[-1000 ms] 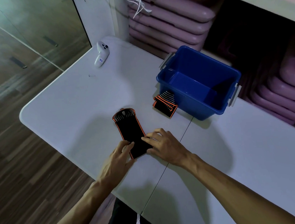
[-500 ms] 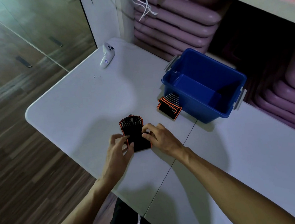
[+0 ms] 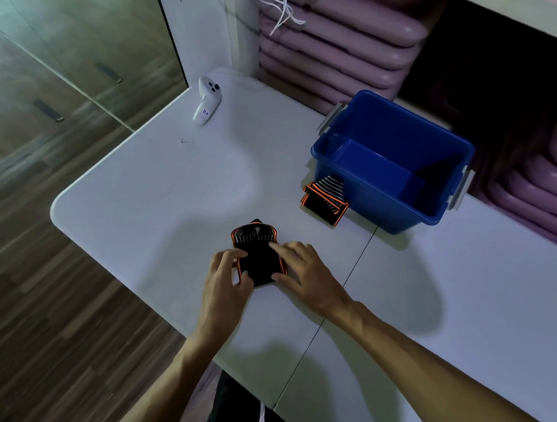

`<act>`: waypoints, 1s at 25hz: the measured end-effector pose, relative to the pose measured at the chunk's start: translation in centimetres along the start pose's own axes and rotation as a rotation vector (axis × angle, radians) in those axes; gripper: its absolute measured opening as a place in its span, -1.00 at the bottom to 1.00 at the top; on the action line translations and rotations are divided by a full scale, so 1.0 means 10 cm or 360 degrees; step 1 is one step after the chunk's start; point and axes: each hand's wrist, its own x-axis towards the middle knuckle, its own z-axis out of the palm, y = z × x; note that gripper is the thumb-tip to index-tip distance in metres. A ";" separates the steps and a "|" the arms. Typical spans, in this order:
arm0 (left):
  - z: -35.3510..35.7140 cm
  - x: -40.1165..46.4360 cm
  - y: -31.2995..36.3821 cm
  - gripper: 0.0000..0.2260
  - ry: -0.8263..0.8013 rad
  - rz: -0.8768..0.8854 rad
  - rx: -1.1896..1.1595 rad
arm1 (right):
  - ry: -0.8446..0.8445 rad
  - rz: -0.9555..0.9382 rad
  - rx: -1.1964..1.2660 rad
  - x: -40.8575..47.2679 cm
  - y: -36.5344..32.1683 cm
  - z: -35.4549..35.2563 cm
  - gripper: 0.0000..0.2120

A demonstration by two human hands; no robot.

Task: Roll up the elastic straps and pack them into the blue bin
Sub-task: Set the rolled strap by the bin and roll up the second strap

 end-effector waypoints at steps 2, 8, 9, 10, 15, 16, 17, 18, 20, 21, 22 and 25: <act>-0.03 -0.04 -0.04 -0.71 -0.0050 0.0123 -0.0023 | 0.0048 -0.0029 0.0024 0.05 0.01 -0.01 -0.58; -0.06 -0.01 -0.20 -0.50 -0.0356 0.0357 0.0237 | 0.0027 -0.0195 -0.0525 0.13 0.10 -0.02 -0.45; -0.08 0.01 -0.18 -0.53 -0.0330 0.0345 0.0219 | 0.0045 -0.0212 -0.0519 0.15 0.10 -0.02 -0.48; -0.10 0.03 -0.15 -0.56 -0.0300 0.0307 0.0194 | 0.0058 -0.0222 -0.0479 0.17 0.10 -0.04 -0.51; -0.26 0.25 -0.04 -0.61 -0.0254 -0.0199 -0.0006 | -0.0085 0.0068 0.0017 0.37 0.04 -0.22 -0.57; -0.29 0.34 -0.02 -0.56 -0.0290 -0.0334 -0.0106 | -0.0118 0.0200 0.0198 0.41 0.02 -0.25 -0.54; -0.32 0.43 0.00 -0.53 -0.0370 -0.0425 -0.0197 | -0.0131 0.0309 0.0351 0.44 0.00 -0.26 -0.47; -0.35 0.51 0.00 -0.57 -0.0496 -0.0456 -0.0242 | -0.0147 0.0385 0.0458 0.47 0.01 -0.27 -0.39; -0.39 0.58 -0.01 -0.76 -0.0730 -0.0396 -0.0205 | -0.0225 0.0425 0.0463 0.49 0.07 -0.26 -0.37; -0.40 0.58 -0.03 -0.78 -0.0769 -0.0372 -0.0191 | -0.0252 0.0402 0.0408 0.48 0.08 -0.25 -0.43; -0.42 0.57 -0.04 -0.75 -0.0759 -0.0355 -0.0184 | -0.0252 0.0378 0.0376 0.46 0.08 -0.24 -0.48; -0.39 0.48 0.02 -0.72 -0.0724 -0.0255 -0.0235 | -0.0198 0.0337 0.0425 0.31 0.03 -0.25 -0.53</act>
